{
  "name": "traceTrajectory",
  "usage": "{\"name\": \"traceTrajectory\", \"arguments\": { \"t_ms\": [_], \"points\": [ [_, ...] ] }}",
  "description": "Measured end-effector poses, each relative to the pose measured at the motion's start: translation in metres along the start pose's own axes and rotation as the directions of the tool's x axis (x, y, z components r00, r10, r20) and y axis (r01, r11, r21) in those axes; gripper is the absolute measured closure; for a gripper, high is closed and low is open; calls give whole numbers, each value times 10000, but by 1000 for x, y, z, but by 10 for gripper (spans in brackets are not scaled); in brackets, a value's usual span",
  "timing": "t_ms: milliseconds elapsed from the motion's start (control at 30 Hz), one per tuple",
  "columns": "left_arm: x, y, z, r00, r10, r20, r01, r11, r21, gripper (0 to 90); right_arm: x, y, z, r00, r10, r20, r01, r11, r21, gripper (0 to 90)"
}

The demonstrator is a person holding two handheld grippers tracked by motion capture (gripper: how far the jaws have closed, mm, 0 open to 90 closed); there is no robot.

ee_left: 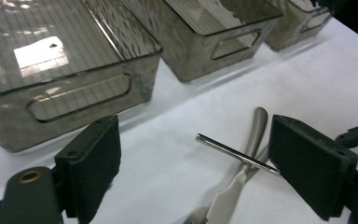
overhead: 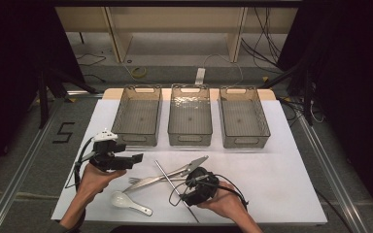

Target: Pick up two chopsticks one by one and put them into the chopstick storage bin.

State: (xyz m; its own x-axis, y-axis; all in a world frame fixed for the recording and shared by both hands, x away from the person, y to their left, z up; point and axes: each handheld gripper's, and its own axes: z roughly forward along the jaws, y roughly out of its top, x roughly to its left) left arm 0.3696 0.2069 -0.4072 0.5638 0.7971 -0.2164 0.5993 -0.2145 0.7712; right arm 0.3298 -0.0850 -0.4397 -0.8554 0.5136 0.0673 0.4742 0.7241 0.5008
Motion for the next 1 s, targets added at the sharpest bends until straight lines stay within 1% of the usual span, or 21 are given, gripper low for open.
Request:
{"name": "traceTrajectory", "arguments": {
  "t_ms": [67, 100, 167, 267, 333, 367, 400, 467, 533, 600, 633, 667, 733, 767, 800, 833, 933, 1000],
  "points": [
    [-3, -3, -1, 9999, 31, 108, -31, 10000, -52, 169, 3, 2, 3, 10000, 11, -13, -11, 9997, 224, 491],
    [-4, -5, -2, 9999, 53, 145, -52, 10000, -67, 169, 4, 3, 6, 10000, -58, -8, 58, 9996, 260, 507],
    [-7, -9, -2, 9996, 160, 216, -159, 9999, -43, 169, 5, 4, 10, 9999, -102, -21, 103, 9992, 388, 543],
    [-10, -15, -3, 9995, 165, 269, -167, 9998, 69, 169, 6, 7, 15, 9997, -198, -145, 206, 9983, 548, 586],
    [-13, -19, -4, 9996, 160, 247, -162, 9998, 76, 169, 6, 9, 18, 9998, -167, -147, 177, 9972, 727, 601],
    [-14, -21, -6, 9995, 207, 247, -209, 9997, 82, 169, 6, 9, 20, 9995, -270, -142, 281, 9963, 807, 612],
    [-15, -22, -7, 9995, 167, 251, -169, 9998, 81, 169, 6, 10, 21, 9996, -265, -134, 275, 9965, 785, 623],
    [-16, -24, -11, 9996, 166, 236, -166, 9999, 14, 169, 6, 12, 24, 9995, -268, -165, 282, 9953, 921, 652],
    [-16, -25, -13, 9997, 107, 237, -105, 9999, -94, 169, 6, 14, 27, 9992, -376, -169, 391, 9938, 1039, 667],
    [-15, -26, -15, 9998, 64, 203, -61, 9998, -179, 169, 7, 16, 29, 9993, -329, -181, 348, 9921, 1202, 686],
    [-15, -27, -16, 9998, 29, 214, -24, 9997, -230, 169, 6, 16, 31, 9991, -422, -100, 431, 9908, 1281, 695],
    [-15, -27, -17, 9997, 28, 242, -21, 9997, -252, 169, 7, 16, 32, 9994, -343, -97, 353, 9904, 1337, 709],
    [-15, -28, -17, 9996, 83, 268, -75, 9995, -305, 169, 5, 16, 34, 9984, -557, -110, 566, 9905, 1253, 735],
    [-16, -28, -17, 9996, 102, 271, -94, 9995, -307, 169, 6, 17, 34, 9984, -564, -90, 571, 9896, 1321, 740],
    [-16, -28, -17, 9996, 133, 268, -126, 9996, -270, 169, 6, 18, 34, 9990, -440, -93, 448, 9896, 1367, 745],
    [-16, -28, -17, 9996, 146, 236, -140, 9996, -235, 169, 5, 18, 35, 9983, -567, -103, 576, 9892, 1346, 748],
    [-17, -29, -16, 9996, 143, 234, -137, 9995, -270, 169, 5, 19, 39, 9989, -451, -91, 459, 9871, 1533, 753],
    [-17, -29, -17, 9995, 163, 276, -155, 9994, -296, 169, 4, 20, 41, 9983, -576, -54, 578, 9867, 1523, 776]
  ]
}}
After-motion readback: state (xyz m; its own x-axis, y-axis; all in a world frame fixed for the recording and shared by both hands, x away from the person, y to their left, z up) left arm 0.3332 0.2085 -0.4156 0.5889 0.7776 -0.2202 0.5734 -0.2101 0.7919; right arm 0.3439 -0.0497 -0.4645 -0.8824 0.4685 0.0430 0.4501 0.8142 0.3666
